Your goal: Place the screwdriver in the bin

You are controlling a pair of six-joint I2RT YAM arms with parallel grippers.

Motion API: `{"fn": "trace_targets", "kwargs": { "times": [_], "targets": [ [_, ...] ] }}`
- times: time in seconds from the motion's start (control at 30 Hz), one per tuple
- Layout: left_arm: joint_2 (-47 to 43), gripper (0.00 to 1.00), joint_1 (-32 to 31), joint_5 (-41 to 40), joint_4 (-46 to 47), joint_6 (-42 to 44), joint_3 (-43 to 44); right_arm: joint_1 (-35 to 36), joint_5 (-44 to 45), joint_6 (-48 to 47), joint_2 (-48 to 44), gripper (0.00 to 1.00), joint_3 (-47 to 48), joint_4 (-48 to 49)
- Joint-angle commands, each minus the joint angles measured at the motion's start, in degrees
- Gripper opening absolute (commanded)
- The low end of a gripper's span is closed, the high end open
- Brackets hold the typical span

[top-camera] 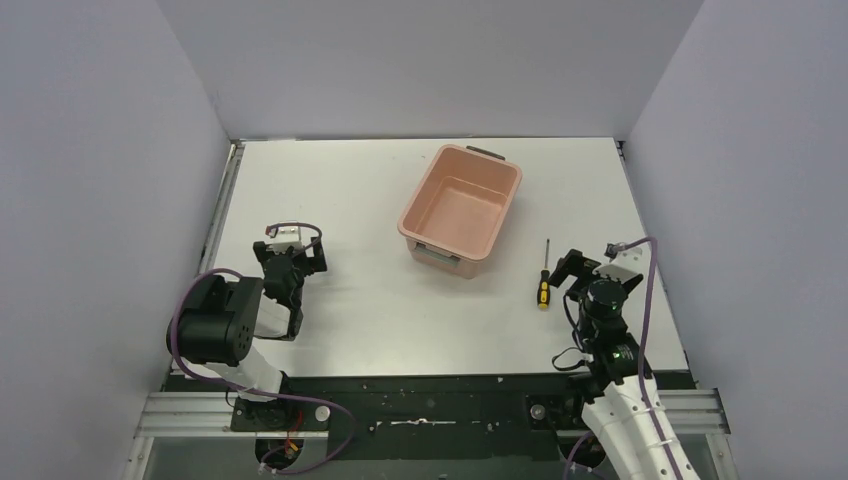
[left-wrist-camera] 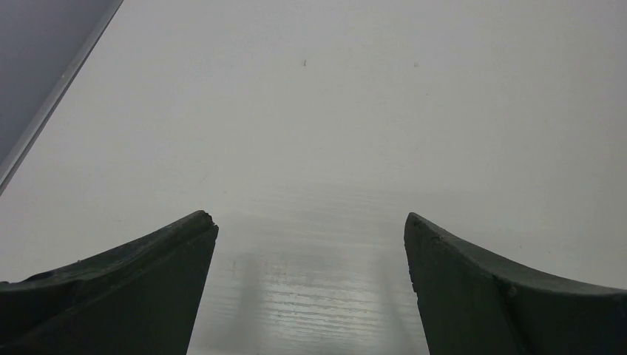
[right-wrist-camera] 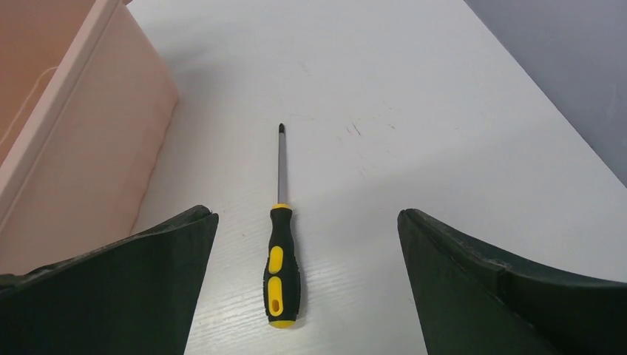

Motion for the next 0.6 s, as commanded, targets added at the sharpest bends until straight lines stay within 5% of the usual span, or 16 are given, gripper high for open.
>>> {"fn": "trace_targets", "kwargs": {
  "times": [0.0, 0.17, 0.37, 0.57],
  "targets": [
    [-0.84, 0.97, 0.26, 1.09, 1.58, 0.49, 0.26, -0.10, -0.60, -1.76, 1.65, 1.00, 6.98, 0.01],
    [-0.85, 0.97, 0.25, 1.13, 1.57, 0.43, 0.26, -0.18, -1.47, -1.53, 14.33, 1.00, 25.46, -11.31],
    [-0.80, 0.97, 0.26, 1.06, 1.63, 0.44, 0.26, -0.29, -3.13, -1.01, 43.21, 1.00, 56.64, -36.54],
    [-0.81, 0.97, 0.25, 1.09, 1.65, 0.40, 0.26, -2.15, -9.48, -1.56, 54.38, 0.98, 55.77, -37.02]
  ]
}}
